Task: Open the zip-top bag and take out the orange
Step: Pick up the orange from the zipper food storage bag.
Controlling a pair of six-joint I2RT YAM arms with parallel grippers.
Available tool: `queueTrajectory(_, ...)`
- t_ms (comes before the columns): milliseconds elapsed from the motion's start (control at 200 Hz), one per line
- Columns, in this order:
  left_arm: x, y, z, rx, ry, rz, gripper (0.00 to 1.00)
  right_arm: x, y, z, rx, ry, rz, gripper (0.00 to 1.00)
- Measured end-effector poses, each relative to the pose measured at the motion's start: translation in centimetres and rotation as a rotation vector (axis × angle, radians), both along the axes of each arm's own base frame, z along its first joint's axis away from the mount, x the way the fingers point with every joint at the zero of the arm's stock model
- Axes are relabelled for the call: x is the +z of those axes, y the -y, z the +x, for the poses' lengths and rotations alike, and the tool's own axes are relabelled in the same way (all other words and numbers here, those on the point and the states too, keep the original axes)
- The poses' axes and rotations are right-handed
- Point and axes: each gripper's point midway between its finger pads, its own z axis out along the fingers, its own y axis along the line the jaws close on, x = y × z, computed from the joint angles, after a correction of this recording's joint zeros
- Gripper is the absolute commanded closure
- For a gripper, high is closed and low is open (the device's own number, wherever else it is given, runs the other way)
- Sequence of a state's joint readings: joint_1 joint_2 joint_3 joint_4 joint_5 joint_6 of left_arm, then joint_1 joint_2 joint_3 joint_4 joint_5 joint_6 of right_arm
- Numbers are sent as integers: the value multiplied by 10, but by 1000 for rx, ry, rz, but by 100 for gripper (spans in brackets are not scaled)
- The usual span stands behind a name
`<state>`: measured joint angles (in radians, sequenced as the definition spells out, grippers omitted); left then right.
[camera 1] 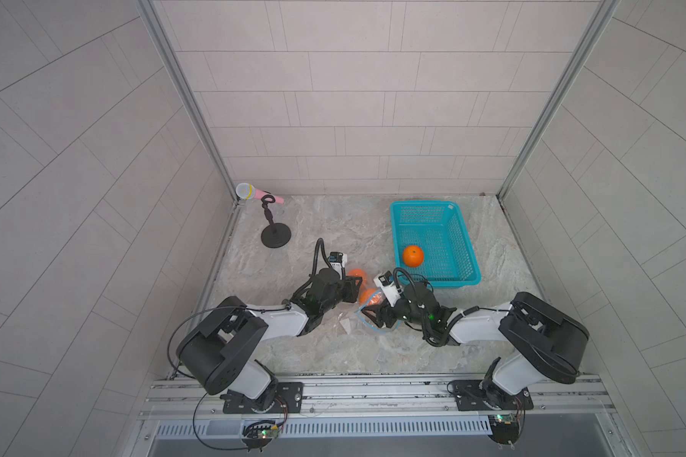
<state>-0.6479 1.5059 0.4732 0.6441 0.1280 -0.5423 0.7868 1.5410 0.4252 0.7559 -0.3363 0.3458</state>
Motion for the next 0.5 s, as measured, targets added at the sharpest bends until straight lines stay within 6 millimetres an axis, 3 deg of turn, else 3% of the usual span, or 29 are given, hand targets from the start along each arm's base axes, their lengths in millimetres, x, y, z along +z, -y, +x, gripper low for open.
queueTrajectory(300, 5, 8, 0, -23, 5, 7, 64, -4, 20, -11, -28, -43, -61, 22)
queueTrajectory(500, 6, 8, 0, -22, 8, 6, 64, -20, 33, -17, -48, -27, -92, 17)
